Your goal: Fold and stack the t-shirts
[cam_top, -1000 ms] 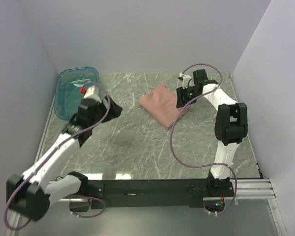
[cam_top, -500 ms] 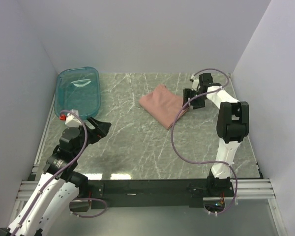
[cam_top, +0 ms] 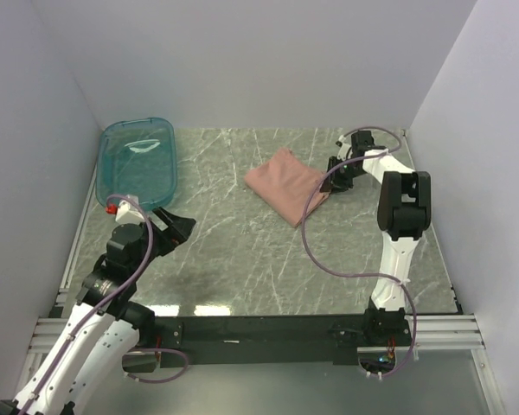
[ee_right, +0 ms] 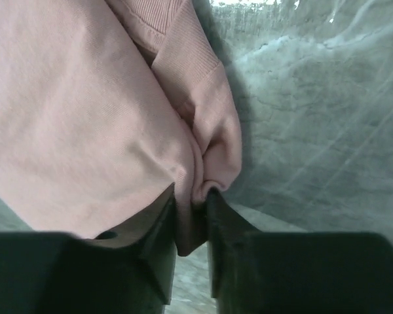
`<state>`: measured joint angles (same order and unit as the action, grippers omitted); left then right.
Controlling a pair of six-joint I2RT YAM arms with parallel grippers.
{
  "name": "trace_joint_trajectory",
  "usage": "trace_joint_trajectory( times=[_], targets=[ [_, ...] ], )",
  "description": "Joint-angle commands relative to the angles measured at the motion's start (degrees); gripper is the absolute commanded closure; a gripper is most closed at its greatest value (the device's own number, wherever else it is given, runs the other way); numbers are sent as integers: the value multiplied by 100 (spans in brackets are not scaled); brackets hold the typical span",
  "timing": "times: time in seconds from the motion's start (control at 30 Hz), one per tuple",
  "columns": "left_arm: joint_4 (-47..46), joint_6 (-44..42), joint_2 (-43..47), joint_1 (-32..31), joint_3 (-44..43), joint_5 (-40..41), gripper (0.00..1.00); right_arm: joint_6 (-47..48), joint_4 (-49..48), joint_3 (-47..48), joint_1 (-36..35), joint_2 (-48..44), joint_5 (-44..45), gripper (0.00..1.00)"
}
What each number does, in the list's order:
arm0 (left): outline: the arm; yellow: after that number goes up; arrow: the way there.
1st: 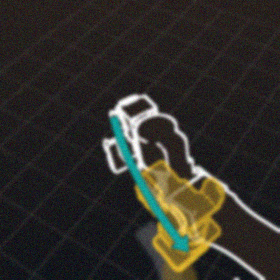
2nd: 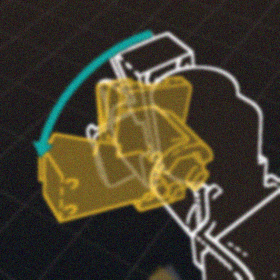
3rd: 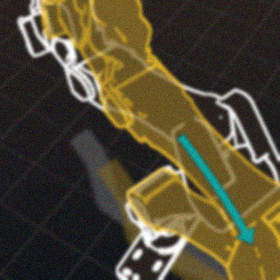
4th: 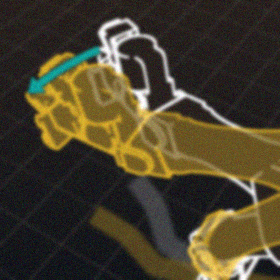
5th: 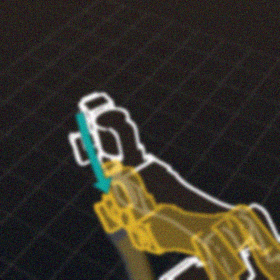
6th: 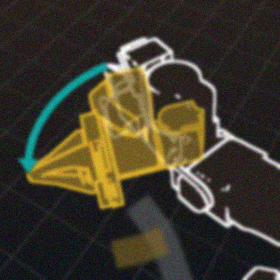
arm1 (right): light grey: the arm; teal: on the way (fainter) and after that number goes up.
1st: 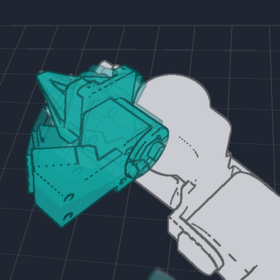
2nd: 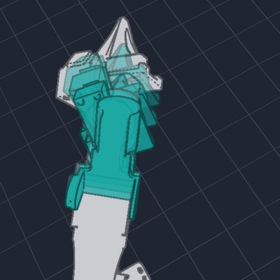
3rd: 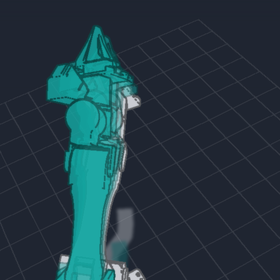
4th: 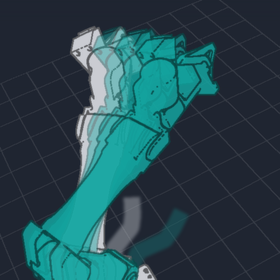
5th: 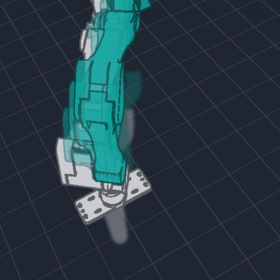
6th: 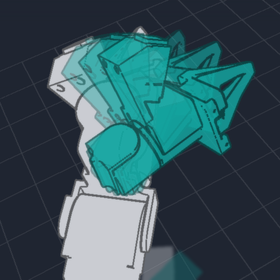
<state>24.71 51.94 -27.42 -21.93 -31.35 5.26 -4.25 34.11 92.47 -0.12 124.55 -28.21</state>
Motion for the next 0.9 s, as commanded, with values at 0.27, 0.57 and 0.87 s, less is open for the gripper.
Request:
trace_joint_trajectory(
  times=[0.27,0.57,0.87],
  targets=[
    [113,35,70,14,-213,37,11,712,877,965,969,183,549,100],
    [-141,70,9,14,-46,-69,11,2138,352,1178,1541,-203,3462,100],
    [-142,-44,-203,14,-187,-104,11,2640,-844,318,1629,-729,4596,61]
  ],
)
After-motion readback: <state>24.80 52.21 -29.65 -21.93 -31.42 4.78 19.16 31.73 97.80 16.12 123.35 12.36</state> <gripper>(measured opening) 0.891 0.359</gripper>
